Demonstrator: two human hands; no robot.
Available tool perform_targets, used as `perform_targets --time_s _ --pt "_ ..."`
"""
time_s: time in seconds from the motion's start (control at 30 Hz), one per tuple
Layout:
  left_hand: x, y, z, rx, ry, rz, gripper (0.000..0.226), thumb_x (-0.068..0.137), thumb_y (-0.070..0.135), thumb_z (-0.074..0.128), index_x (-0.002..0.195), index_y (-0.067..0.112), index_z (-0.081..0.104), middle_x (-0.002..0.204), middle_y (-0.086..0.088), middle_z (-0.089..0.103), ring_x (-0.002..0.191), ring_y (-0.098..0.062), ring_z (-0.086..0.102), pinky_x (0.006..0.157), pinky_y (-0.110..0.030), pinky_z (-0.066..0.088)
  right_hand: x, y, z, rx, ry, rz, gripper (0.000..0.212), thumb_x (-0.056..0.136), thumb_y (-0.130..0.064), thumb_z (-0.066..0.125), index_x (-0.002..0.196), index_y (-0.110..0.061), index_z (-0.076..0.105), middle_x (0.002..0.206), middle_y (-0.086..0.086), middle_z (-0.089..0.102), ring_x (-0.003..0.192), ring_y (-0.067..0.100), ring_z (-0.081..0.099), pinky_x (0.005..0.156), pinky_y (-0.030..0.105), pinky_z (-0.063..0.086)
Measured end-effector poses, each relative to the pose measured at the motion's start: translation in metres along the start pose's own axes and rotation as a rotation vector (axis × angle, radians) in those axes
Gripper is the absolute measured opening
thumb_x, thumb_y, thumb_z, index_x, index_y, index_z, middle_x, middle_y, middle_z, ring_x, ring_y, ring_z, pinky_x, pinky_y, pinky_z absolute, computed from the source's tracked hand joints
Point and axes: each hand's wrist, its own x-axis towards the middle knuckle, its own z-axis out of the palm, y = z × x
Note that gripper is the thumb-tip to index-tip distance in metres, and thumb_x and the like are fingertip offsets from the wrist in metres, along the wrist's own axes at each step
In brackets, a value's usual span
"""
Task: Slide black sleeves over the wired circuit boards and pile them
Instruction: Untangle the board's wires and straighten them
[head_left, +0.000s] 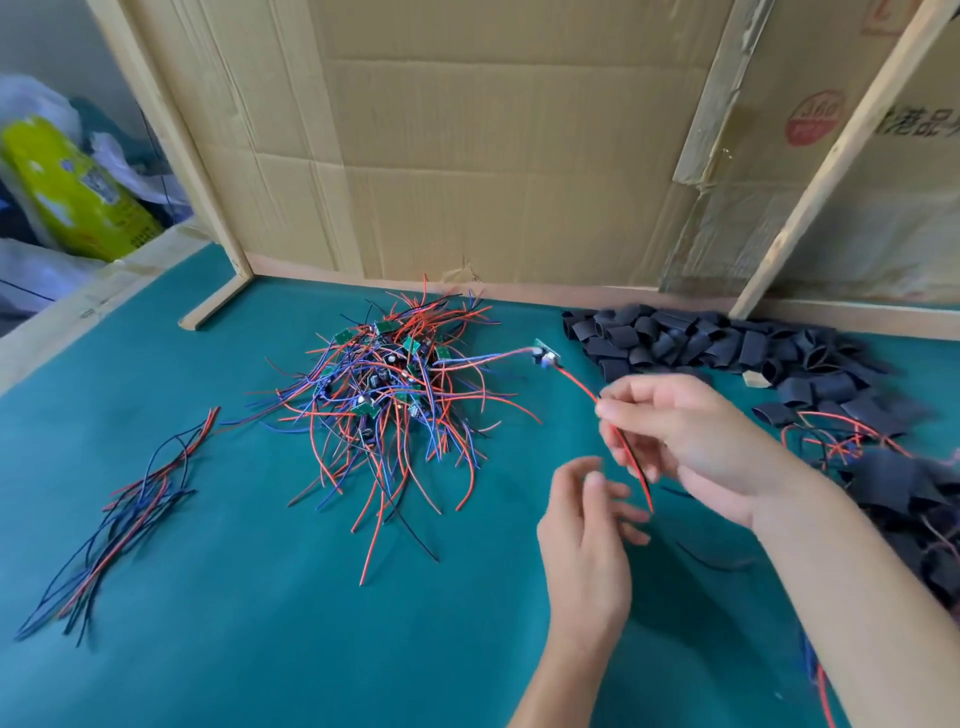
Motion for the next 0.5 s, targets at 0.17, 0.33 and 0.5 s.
perform_targets --time_s 0.17,0.33,0.5 --pt "0.001 0.007 -0.002 -0.105 0.085 -0.018 0.026 0.111 0.028 0.038 0.117 0.021 0.063 0.097 -0.005 0.075 0.082 -0.02 0.075 0.068 -0.03 0.059 -0.054 0.052 -0.008 0.027 -0.069 0.284 0.011 0.1 -0.01 0.061 0.094 -0.001 0.058 0.07 0.013 0.061 0.055 0.018 0.057 0.034 0.02 0.031" --pt "0.001 0.001 -0.004 0.028 0.039 0.0 0.023 0.109 0.016 0.042 0.109 0.02 0.065 0.087 -0.008 0.074 0.073 -0.022 0.073 0.064 -0.026 0.057 -0.055 0.055 -0.013 -0.321 -0.184 0.337 0.015 0.094 -0.019 0.07 0.086 -0.007 0.068 0.077 0.014 0.076 0.064 0.022 0.07 0.044 0.025 0.047" --pt "0.002 -0.001 -0.005 0.112 0.063 0.011 0.029 0.108 0.016 0.046 0.093 0.019 0.071 0.078 0.0 0.071 0.066 -0.017 0.069 0.061 -0.029 0.055 0.001 0.049 -0.034 -0.664 0.391 0.09 0.011 0.089 -0.022 0.071 0.078 -0.021 0.07 0.07 -0.005 0.075 0.073 0.019 0.072 0.064 0.032 0.056"
